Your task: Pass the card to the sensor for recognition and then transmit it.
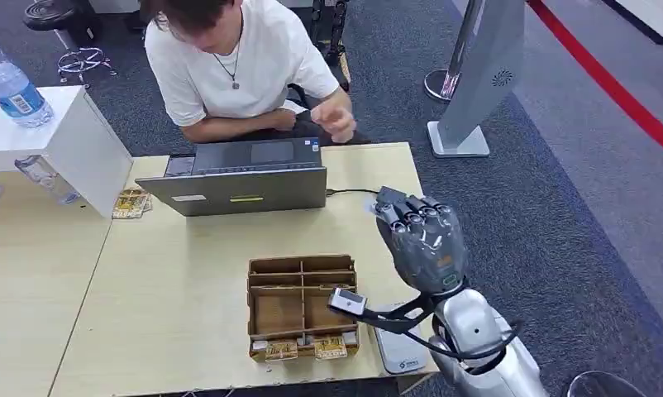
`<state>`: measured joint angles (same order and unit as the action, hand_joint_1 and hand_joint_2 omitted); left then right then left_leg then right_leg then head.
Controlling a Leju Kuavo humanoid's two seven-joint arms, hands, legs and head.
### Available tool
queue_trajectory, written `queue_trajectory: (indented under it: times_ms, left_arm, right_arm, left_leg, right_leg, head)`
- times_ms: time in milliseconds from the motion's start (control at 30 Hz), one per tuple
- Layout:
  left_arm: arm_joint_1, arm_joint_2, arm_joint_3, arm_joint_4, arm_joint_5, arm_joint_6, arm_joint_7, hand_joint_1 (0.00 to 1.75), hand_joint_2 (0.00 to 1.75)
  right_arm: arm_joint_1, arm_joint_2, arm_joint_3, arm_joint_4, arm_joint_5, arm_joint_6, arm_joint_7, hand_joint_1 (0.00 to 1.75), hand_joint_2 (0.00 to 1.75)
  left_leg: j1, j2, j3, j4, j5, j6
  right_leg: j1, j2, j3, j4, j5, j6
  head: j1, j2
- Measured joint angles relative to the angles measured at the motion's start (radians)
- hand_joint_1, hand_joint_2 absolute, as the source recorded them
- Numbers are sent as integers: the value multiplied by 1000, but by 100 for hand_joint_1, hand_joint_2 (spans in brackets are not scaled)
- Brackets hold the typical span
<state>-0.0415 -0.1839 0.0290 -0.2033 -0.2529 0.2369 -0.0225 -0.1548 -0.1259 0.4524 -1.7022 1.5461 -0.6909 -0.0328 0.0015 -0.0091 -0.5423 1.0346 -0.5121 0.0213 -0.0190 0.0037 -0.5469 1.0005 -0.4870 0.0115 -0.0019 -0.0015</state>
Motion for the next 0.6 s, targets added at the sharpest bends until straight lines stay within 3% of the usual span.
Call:
queue_trajectory:
  times_ms: [133, 300, 433, 600]
  left_arm:
    - [0, 0, 7, 0, 2, 2, -2, 0, 0]
    - [0, -1, 26, 0, 13, 6, -8, 0, 0]
    - [1, -3, 42, 0, 20, 13, -18, 0, 0]
    - [2, -2, 58, 0, 22, 16, -21, 0, 0]
  right_arm:
    - [44, 13, -16, -16, -47, 0, -52, 175, 175]
    - [131, 53, -95, -16, -246, 0, -241, 175, 175]
    - [196, 47, -114, -1, -429, 5, -240, 175, 175]
    - [257, 24, -130, -1, -599, 61, -244, 175, 175]
  left_leg:
    - [0, 0, 0, 0, 0, 0]
    - [0, 0, 0, 0, 0, 0]
    - [0, 0, -1, 0, 0, 0]
    - [0, 0, -1, 0, 0, 0]
  right_leg:
    - [0, 0, 0, 0, 0, 0]
    - [0, 0, 0, 0, 0, 0]
    - [0, 0, 0, 0, 0, 0]
    - [0, 0, -1, -1, 0, 0]
  head:
    - [0, 0]
    - [0, 0]
    - [0, 0]
    - [0, 0]
